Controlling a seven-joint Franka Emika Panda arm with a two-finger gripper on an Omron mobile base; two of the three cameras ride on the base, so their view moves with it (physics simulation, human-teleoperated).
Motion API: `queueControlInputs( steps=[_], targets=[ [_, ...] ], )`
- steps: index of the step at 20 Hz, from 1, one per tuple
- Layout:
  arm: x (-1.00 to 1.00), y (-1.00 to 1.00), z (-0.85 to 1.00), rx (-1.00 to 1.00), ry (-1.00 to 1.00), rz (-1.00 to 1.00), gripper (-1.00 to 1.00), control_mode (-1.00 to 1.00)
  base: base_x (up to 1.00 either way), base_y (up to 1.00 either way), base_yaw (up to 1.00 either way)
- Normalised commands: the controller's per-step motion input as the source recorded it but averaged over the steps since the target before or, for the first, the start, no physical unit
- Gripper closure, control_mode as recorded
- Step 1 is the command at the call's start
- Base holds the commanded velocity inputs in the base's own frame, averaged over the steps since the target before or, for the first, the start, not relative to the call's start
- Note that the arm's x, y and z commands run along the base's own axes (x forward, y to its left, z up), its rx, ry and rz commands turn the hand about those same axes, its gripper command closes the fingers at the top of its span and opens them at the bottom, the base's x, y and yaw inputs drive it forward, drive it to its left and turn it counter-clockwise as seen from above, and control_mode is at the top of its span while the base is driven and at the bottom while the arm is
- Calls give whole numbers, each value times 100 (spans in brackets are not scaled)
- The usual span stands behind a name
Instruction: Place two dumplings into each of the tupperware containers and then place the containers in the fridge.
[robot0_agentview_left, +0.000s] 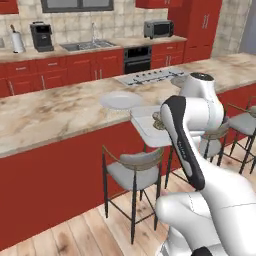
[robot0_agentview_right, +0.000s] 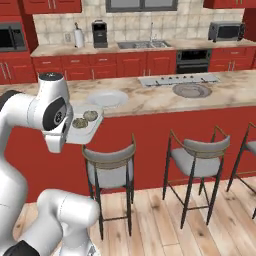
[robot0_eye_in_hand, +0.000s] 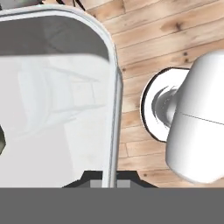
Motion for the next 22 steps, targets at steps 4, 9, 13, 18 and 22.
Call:
queueControlInputs(
  steps=[4, 9, 13, 18, 22],
  targets=[
    [0, 0, 0, 0, 0, 0, 100, 100, -24, 0, -100],
    [0, 0, 0, 0, 0, 0, 100, 100, -8, 0, -99],
    [0, 0, 0, 0, 0, 0, 100, 100, 0, 0, -88],
    [0, 0, 0, 0, 0, 0, 100, 100, 25, 0, -69],
    [0, 0, 0, 0, 0, 0, 100, 100, 74, -25, -33]
  ],
)
